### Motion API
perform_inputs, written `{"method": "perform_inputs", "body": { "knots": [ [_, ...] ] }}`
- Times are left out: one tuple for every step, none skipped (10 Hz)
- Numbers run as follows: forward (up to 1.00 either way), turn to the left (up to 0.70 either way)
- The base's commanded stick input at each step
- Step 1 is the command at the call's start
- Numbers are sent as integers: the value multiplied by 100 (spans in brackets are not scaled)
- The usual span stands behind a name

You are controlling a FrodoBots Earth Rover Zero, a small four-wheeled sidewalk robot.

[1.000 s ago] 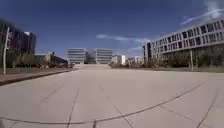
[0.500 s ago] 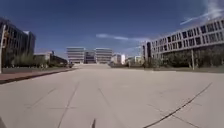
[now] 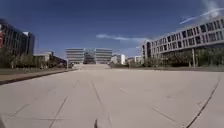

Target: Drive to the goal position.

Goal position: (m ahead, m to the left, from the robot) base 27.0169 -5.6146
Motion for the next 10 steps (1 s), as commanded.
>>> {"method": "perform_inputs", "body": {
  "knots": [
    [60, -1],
    [60, -1],
    [61, -1],
    [60, -1],
    [60, -1],
    [60, -1],
    [60, -1],
    [60, -1],
    [60, -1],
    [60, -1]
  ]
}}
